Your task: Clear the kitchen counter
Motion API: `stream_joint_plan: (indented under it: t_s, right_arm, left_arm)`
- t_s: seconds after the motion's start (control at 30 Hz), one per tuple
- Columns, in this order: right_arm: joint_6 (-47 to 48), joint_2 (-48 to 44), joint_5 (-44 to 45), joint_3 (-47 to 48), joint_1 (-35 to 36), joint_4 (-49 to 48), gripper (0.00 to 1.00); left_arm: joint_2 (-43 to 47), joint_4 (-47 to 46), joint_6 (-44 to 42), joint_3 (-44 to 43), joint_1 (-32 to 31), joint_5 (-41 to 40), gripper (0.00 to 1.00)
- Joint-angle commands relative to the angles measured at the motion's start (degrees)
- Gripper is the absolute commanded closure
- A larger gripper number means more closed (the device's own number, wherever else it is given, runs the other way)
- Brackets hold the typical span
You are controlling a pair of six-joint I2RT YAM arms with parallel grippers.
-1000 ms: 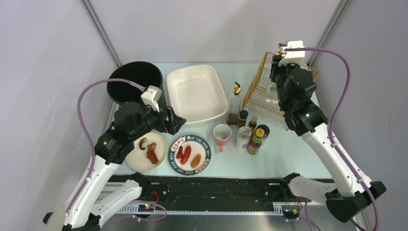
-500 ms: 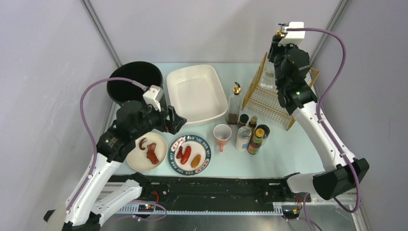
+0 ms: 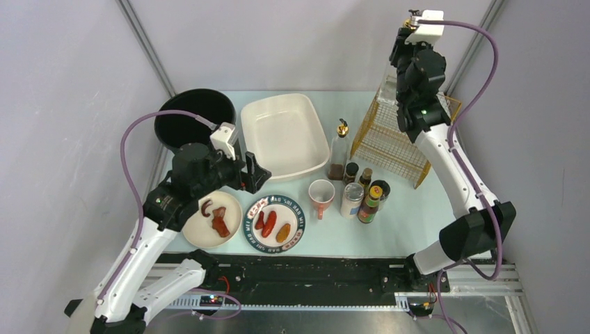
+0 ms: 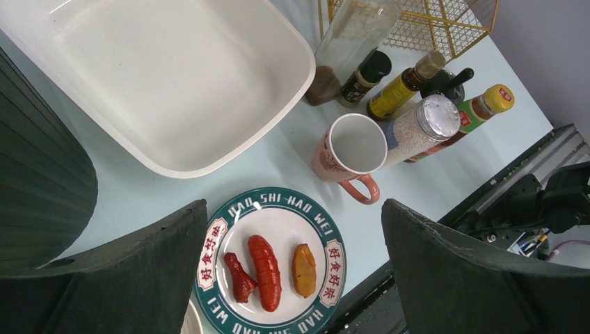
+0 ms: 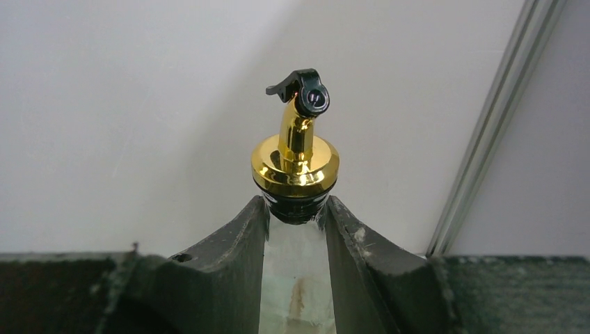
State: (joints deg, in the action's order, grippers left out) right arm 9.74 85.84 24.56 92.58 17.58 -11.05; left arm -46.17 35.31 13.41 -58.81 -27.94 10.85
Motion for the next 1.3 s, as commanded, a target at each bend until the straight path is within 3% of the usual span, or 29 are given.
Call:
stream_joint_plan:
  t_s: [0.0,0.6,1.27]
  right_arm:
    - [0.6,1.5,-0.7,6.9,-1.1,-10.8,1.0]
    - [-2.2,8.8,-0.5,10.0,-5.4,-12.2,1.0]
    - [-1.5,12.0,0.9,1.3,-5.1,-17.1,1.0]
  left_arm:
    - [-0.6,-1.0,-1.0,-0.7,-0.1,1.1,0.02]
    - [-1.8,-1.1,-1.9,-1.1,-0.1,1.8,0.02]
    - [-3.1,-1.1,-2.6,-1.1,-0.1,2.1,0.02]
